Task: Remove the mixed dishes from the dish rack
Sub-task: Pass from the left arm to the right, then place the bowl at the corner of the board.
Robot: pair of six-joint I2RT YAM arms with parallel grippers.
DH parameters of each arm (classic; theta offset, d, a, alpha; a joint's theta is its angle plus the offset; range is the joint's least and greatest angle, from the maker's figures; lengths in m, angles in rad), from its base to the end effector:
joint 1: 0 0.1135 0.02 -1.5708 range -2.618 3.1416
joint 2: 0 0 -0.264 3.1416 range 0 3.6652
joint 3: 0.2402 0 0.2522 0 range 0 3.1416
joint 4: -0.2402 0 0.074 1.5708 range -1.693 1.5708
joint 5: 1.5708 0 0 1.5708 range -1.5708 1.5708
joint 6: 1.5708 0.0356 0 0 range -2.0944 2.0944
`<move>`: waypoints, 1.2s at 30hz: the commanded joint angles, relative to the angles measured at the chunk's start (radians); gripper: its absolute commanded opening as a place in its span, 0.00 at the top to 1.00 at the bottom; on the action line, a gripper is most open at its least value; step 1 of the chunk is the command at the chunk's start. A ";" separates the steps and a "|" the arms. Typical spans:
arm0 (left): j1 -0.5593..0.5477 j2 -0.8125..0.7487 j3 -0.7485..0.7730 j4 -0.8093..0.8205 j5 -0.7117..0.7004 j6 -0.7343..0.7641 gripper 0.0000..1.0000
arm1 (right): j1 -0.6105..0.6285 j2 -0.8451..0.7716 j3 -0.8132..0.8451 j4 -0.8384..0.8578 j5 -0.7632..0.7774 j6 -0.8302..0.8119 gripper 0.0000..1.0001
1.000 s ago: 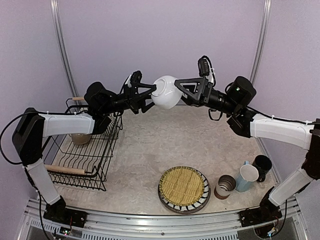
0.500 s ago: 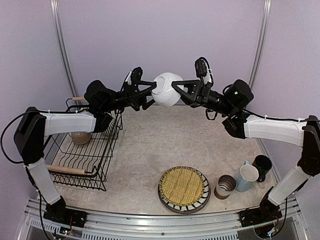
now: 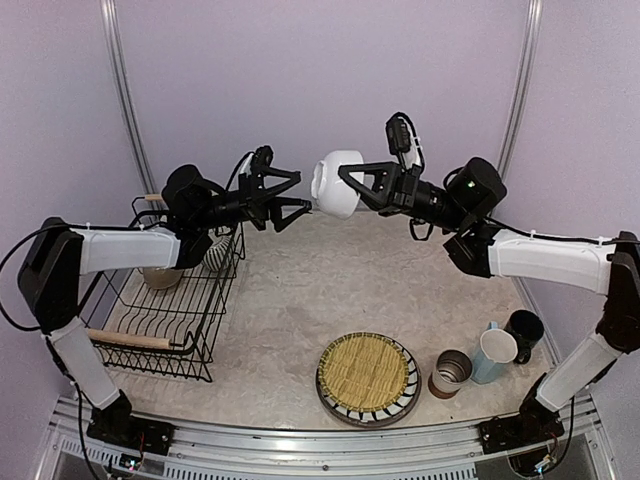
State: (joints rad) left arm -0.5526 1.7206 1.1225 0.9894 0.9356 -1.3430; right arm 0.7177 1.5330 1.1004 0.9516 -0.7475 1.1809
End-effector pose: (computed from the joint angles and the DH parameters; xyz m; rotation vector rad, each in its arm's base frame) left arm 0.3114 -0.2257 0.3225 0.4260 1.6581 -2.0609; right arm 0.2436 0.2448 0.3787 -0.5259 1.3862 2.0012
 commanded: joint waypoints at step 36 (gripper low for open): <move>0.251 -0.678 0.047 -1.416 -0.687 0.731 0.01 | -0.443 -0.053 -0.067 -1.611 0.970 -0.900 1.00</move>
State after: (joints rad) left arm -0.3187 1.0546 1.1549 -0.3004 0.3088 -0.6598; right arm 0.2977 1.4086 1.0420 -0.6613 0.2398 0.3351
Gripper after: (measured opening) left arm 0.989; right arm 0.031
